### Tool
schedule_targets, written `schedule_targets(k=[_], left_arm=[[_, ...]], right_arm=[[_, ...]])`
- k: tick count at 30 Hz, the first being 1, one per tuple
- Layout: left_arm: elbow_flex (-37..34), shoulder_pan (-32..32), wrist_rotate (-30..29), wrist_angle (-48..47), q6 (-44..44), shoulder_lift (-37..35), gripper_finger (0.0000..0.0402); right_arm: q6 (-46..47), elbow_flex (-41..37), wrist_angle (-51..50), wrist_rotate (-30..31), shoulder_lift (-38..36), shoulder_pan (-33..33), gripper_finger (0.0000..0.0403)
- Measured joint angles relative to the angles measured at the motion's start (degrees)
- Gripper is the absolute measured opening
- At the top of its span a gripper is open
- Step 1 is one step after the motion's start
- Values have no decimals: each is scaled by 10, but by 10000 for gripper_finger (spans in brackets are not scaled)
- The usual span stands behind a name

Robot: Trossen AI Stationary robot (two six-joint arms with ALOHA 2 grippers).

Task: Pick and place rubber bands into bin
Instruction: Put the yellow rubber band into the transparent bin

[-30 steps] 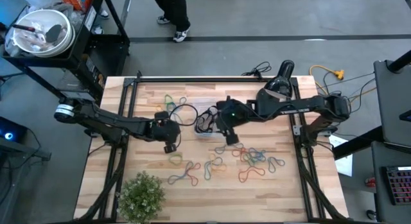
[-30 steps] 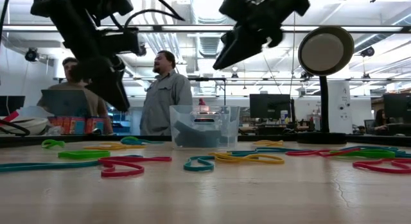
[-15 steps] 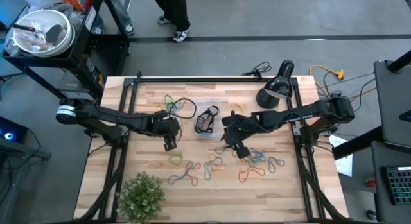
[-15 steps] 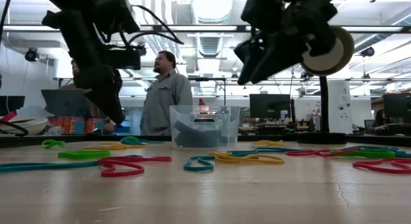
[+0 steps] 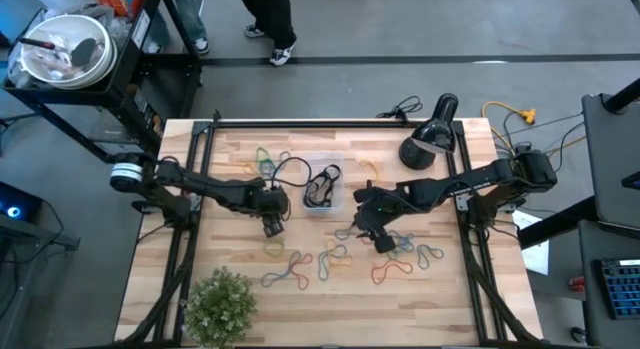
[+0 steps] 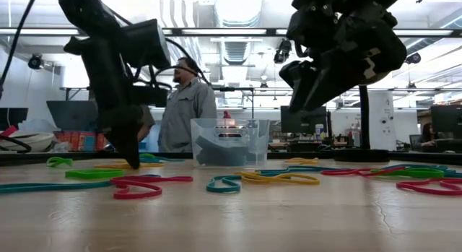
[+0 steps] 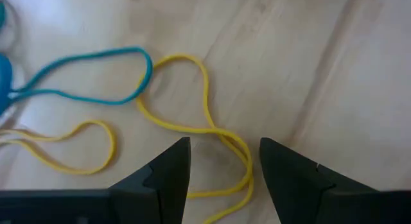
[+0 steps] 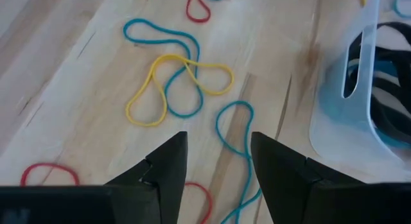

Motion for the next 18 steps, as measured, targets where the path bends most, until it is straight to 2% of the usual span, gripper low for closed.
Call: schedule_targets(k=[10,13,18], left_arm=[[0,3,10,-1,-24,5,159],[0,12,33,-1,-30,5,131],[0,23,63,-5,-41,5,58]], right_arm=[[4,-1,11,3,0,2,160],[6,-1,12,3,0,2,156],[16,-1,12,3,0,3,148]])
